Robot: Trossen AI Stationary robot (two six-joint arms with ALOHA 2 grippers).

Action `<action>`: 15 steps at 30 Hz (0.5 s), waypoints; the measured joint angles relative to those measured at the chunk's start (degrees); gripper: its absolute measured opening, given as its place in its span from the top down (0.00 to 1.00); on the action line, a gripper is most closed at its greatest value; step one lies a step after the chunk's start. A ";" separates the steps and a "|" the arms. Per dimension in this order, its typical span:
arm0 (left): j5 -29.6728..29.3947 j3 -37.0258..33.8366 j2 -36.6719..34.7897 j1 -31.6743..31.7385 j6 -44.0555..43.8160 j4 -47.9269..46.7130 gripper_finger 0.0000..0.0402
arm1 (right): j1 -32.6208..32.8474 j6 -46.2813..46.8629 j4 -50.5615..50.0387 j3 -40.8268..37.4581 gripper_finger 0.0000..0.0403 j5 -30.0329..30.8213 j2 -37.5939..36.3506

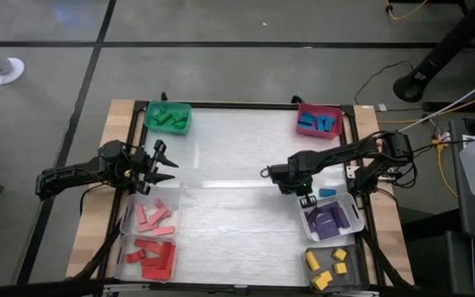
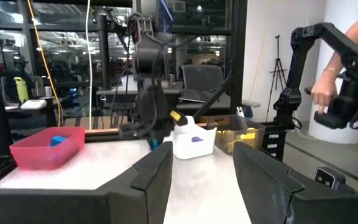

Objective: Sort blocks
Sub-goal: Put the blue block into the pink bin

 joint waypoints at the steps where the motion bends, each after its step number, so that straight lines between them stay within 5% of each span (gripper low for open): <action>1: 0.00 0.00 0.00 0.00 0.00 0.00 0.60 | -0.37 0.06 -1.08 1.76 0.87 0.51 0.00; 7: 0.00 0.00 0.00 0.00 0.00 0.02 0.60 | -5.19 0.97 -7.55 12.17 0.79 8.24 0.00; 15: 0.00 0.00 0.00 0.00 0.37 -2.01 0.60 | -18.00 -3.94 -8.64 19.83 0.86 16.82 0.00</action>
